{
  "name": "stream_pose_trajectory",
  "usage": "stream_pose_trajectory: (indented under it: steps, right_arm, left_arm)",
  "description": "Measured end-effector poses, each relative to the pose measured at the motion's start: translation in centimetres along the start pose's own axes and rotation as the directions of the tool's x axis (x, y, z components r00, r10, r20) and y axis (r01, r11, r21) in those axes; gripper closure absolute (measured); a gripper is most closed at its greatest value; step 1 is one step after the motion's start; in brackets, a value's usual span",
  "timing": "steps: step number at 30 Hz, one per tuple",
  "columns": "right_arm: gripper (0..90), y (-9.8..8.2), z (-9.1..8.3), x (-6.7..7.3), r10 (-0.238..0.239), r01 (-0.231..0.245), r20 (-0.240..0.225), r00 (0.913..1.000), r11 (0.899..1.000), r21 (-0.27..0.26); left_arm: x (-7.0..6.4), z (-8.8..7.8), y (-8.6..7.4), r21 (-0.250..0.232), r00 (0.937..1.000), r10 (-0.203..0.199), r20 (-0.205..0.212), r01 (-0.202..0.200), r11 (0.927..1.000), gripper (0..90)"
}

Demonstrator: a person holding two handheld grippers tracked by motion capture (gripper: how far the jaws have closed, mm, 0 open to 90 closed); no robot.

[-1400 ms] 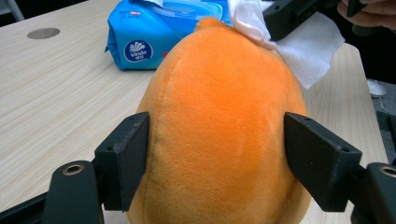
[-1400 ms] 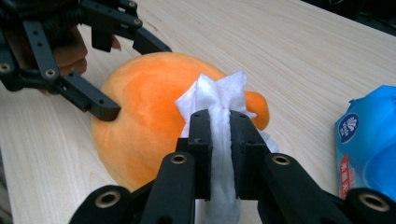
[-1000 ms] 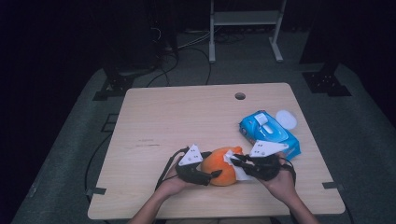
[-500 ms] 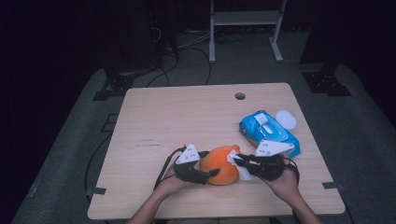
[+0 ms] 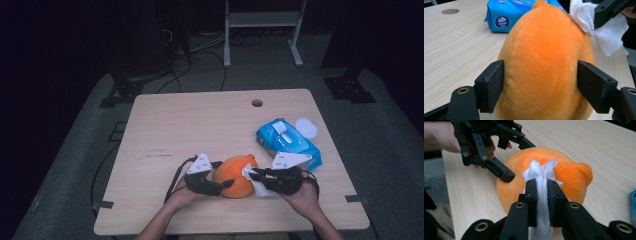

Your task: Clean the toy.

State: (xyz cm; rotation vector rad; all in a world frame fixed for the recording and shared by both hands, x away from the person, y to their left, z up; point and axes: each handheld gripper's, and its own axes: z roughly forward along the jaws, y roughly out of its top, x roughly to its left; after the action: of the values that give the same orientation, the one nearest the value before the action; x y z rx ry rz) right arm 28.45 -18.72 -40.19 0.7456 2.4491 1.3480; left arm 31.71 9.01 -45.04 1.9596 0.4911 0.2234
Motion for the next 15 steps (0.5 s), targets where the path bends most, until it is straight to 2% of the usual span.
stream_pose_trajectory:
  steps: [3,8,10,15]
  right_arm:
    - [79.1,-0.1,-0.2,-0.6,0.009,-0.009,0.015,0.9998,1.000,0.004]
    - [79.1,-1.2,-0.6,-2.7,0.098,-0.098,0.055,0.9936,0.995,0.004]
    - [79.1,-1.3,-0.6,-3.0,0.117,-0.117,0.052,0.9917,0.993,-0.003]
    - [79.2,-0.4,-0.9,-2.1,0.086,-0.084,0.048,0.9952,0.996,-0.030]
  left_arm:
    - [-0.1,0.0,0.1,0.006,1.0000,0.001,0.008,-0.001,1.0000,25.2]
    - [-0.3,0.1,0.2,0.003,1.0000,0.004,0.003,-0.004,1.0000,25.1]
    - [-0.4,0.1,0.2,0.007,0.9999,0.010,0.001,-0.010,0.9999,25.1]
    - [-1.4,0.2,0.6,0.013,0.9987,0.051,0.005,-0.051,0.9986,24.7]
